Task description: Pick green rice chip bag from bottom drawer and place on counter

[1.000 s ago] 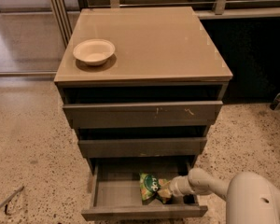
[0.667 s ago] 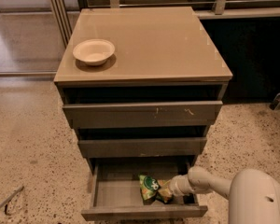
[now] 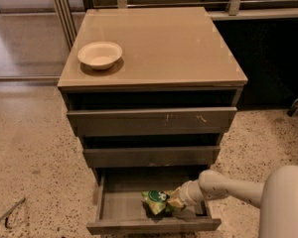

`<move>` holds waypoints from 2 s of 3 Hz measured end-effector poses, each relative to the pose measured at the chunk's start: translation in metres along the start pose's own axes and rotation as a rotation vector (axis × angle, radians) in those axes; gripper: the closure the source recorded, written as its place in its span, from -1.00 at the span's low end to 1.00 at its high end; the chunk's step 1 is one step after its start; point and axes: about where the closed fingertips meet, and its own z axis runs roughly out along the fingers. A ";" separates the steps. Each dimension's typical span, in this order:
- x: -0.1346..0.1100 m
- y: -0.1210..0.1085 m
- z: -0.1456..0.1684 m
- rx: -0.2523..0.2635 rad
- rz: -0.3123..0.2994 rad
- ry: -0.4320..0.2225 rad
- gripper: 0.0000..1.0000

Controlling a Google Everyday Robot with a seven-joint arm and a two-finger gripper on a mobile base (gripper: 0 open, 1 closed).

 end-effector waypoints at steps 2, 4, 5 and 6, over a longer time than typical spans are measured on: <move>-0.079 0.055 -0.096 0.109 -0.179 0.000 1.00; -0.086 0.073 -0.115 0.094 -0.230 0.025 1.00; -0.103 0.090 -0.147 0.071 -0.191 0.004 1.00; -0.149 0.114 -0.213 0.076 -0.165 -0.021 1.00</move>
Offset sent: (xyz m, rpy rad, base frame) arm -0.0679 0.0352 0.2374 -0.0959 -0.3142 0.1365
